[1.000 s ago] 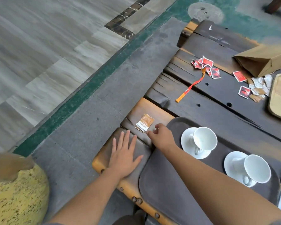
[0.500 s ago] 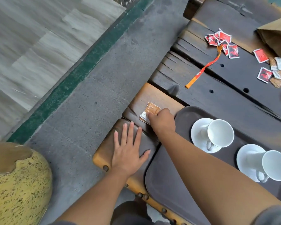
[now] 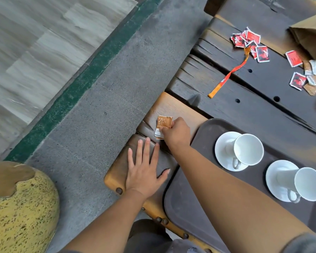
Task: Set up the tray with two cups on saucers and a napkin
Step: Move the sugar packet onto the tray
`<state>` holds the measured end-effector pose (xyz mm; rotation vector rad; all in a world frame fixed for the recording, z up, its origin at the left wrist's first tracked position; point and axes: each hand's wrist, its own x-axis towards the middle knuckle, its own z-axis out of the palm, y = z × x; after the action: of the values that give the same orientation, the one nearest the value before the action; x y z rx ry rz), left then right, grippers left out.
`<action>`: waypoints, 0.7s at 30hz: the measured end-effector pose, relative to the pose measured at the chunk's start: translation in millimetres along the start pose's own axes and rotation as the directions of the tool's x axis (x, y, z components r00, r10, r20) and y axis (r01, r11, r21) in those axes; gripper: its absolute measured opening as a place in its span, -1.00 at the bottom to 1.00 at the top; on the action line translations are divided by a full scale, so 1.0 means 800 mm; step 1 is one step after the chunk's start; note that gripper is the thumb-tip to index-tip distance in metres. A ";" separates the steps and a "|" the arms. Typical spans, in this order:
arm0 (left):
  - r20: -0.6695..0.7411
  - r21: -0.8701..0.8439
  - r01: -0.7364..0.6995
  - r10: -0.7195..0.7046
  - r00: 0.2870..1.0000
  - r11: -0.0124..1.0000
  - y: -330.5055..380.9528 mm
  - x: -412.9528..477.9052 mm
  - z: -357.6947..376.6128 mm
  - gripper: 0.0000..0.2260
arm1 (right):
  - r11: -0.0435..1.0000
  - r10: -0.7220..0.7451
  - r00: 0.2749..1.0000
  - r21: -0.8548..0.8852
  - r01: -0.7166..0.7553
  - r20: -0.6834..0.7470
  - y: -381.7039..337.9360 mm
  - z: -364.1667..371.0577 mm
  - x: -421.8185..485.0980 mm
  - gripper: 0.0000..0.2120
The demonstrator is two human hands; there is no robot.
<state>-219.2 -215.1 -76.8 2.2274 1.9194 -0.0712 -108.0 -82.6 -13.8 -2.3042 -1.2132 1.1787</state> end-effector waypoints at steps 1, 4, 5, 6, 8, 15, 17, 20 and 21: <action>-0.005 -0.001 -0.002 0.002 1.000 1.000 0.000 0.000 0.001 -0.20 | 1.000 0.000 1.000 0.027 -0.001 0.008 0.001 0.000 0.001 -0.76; -0.006 0.003 -0.002 0.002 1.000 1.000 0.001 0.001 0.002 -0.20 | 0.996 -0.026 0.999 0.083 0.024 0.029 0.006 -0.001 0.002 -0.76; -0.003 0.005 0.002 -0.002 1.000 1.000 0.002 0.002 0.002 -0.20 | 0.994 -0.045 0.998 0.098 0.041 0.036 0.008 -0.001 0.001 -0.75; 0.002 0.006 0.006 -0.006 1.000 1.000 0.002 0.002 0.001 -0.21 | 0.992 -0.061 0.997 0.111 0.056 0.040 0.010 -0.002 -0.002 -0.74; 0.002 0.010 0.007 -0.007 1.000 1.000 0.003 0.002 0.001 -0.21 | 0.987 -0.083 0.996 0.141 0.076 0.040 0.015 -0.005 -0.006 -0.73; -0.001 0.033 0.001 -0.001 1.000 0.999 0.001 0.002 0.005 -0.22 | 0.946 -0.065 0.998 0.321 0.054 0.024 0.046 -0.028 -0.032 -0.66; 0.009 0.030 0.005 -0.006 1.000 1.000 0.002 0.003 0.004 -0.23 | 0.927 -0.040 0.999 0.373 0.027 0.028 0.065 -0.039 -0.041 -0.66; 0.018 0.018 0.002 -0.002 1.000 1.000 0.002 0.003 0.002 -0.29 | 0.909 0.002 1.000 0.417 -0.010 0.019 0.098 -0.053 -0.056 -0.67; 0.024 0.015 -0.001 0.000 1.000 1.000 0.002 0.003 0.002 -0.31 | 0.905 0.017 1.000 0.425 -0.023 0.017 0.109 -0.056 -0.062 -0.67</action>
<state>-217.2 -213.5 -78.2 2.2263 1.9124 -0.1115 -40.3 -169.1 -8.6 -1.9856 -0.8309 1.3145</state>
